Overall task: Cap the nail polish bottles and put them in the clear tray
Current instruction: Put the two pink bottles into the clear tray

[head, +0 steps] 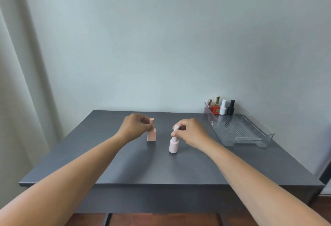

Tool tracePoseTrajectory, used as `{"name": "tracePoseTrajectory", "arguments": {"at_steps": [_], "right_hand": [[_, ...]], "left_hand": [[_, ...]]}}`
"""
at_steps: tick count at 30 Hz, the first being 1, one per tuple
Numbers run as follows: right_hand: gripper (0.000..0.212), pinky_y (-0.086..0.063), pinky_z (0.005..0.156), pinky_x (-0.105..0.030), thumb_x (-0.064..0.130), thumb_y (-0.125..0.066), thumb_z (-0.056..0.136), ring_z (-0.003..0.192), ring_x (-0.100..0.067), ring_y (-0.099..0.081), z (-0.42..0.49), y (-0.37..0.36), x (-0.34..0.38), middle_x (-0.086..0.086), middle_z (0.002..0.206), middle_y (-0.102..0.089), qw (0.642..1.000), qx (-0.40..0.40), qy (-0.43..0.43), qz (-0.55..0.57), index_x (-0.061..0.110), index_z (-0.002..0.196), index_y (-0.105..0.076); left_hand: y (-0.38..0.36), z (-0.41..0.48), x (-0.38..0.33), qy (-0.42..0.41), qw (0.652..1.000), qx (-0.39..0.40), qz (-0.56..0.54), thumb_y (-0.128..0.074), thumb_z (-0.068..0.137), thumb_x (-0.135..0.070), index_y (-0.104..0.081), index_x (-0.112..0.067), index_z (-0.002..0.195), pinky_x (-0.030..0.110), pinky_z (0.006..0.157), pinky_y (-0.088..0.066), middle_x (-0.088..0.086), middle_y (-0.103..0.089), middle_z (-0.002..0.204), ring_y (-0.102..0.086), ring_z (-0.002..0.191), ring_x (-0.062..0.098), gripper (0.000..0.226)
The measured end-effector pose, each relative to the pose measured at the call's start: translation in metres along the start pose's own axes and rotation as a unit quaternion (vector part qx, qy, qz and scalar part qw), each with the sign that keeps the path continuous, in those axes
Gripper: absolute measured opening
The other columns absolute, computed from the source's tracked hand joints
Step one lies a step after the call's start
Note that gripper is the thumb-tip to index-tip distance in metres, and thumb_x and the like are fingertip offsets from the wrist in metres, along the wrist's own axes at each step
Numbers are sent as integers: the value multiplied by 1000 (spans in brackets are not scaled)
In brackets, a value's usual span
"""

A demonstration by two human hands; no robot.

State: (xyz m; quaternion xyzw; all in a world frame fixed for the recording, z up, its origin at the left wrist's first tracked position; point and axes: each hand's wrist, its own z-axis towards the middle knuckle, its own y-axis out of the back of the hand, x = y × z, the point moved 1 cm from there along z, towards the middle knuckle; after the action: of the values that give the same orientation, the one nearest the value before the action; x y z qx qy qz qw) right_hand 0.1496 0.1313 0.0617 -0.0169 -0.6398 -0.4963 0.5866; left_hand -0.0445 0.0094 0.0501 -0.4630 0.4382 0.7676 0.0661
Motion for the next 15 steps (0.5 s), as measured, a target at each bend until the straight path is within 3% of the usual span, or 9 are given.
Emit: {"name": "tracePoseTrajectory", "arguments": {"at_steps": [4, 11, 15], "right_hand": [[6, -50, 57, -29, 15, -73, 80, 79, -21, -73, 0, 26, -2, -6, 88, -76, 999, -15, -9, 51, 19, 81, -69], [5, -50, 50, -24, 10, -72, 82, 66, -11, -71, 8, 98, -12, -3, 80, -74, 994, -81, -6, 78, 13, 86, -70], [12, -50, 50, -27, 8, -76, 79, 60, -16, -66, 16, 149, -26, -9, 78, -73, 986, -143, -9, 83, 7, 91, -73]], "left_hand": [[-4, -3, -28, -37, 999, 2, 2, -72, 81, -35, -72, -22, 82, 40, 77, -59, -9, -75, 84, -68, 84, 17, 13], [-30, 5, -103, -101, 995, 14, -15, -71, 81, -35, -73, -25, 82, 37, 74, -59, -10, -76, 83, -65, 75, 10, 11], [-58, 17, -149, -135, 990, 34, -32, -69, 82, -39, -72, -23, 81, 35, 70, -58, -10, -76, 82, -62, 70, 9, 17]]}}
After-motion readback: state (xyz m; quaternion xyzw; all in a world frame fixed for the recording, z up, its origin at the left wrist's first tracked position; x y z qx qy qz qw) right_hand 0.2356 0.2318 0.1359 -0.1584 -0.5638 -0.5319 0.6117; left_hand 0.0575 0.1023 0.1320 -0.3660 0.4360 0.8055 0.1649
